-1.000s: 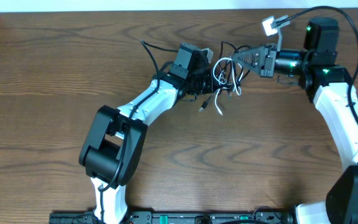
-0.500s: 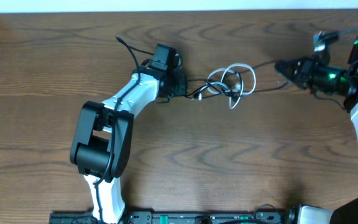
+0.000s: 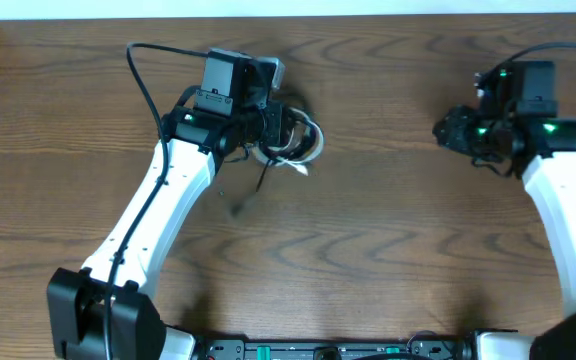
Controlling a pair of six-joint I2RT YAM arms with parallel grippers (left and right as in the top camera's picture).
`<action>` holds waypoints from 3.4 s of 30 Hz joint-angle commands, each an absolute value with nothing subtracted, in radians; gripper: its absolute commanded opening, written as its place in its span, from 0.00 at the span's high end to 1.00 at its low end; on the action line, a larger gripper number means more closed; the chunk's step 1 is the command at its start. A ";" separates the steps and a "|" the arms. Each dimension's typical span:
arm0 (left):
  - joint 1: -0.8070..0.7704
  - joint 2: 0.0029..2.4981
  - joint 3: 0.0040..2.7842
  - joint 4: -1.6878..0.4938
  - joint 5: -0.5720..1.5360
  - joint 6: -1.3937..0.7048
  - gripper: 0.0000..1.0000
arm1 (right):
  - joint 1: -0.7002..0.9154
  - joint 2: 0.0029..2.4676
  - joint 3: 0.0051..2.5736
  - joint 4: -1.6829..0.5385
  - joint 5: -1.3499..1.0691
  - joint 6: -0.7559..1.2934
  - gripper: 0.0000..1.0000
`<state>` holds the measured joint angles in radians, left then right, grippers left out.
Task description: Untangle cables
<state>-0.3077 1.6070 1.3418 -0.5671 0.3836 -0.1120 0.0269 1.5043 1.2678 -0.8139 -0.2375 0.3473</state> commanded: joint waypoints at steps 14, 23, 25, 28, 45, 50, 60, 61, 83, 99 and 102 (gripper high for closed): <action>-0.347 1.889 1.346 -0.407 0.327 -0.030 0.36 | 0.058 1.556 1.281 -0.774 -0.231 0.331 0.49; -0.433 2.009 1.346 -0.342 0.049 -0.030 0.41 | 0.058 1.556 1.280 -0.778 -0.231 0.324 0.48; -0.433 2.022 1.346 -0.343 0.047 -0.030 0.40 | 0.058 1.556 1.280 -0.778 -0.231 0.324 0.48; -0.433 2.029 1.346 -0.353 0.038 -0.030 0.42 | 0.058 1.556 1.280 -0.779 -0.231 0.324 0.48; -0.448 2.082 1.353 -0.396 -0.004 -0.066 0.92 | 0.058 1.556 1.280 -0.793 -0.231 0.317 0.48; -0.434 1.884 1.401 -0.426 0.203 -0.127 0.93 | 0.060 1.556 1.280 -0.761 -0.285 0.316 0.48; -0.370 1.586 1.401 -0.430 0.444 -0.276 0.92 | 0.060 1.556 1.280 -0.603 -0.684 0.262 0.42; -0.370 1.586 1.401 -0.433 0.458 -0.276 0.93 | 0.060 1.556 1.280 -0.585 -0.727 0.257 0.41; -0.384 1.594 1.397 -0.477 0.464 -0.362 0.93 | 0.278 1.658 1.280 -0.212 -0.732 0.545 0.37; -0.403 1.614 1.396 -0.516 0.463 -0.369 0.93 | 0.437 1.689 1.280 -0.082 -0.400 0.636 0.39; -0.410 1.614 1.396 -0.516 0.461 -0.368 0.93 | 0.456 1.689 1.280 -0.108 -0.312 0.636 0.46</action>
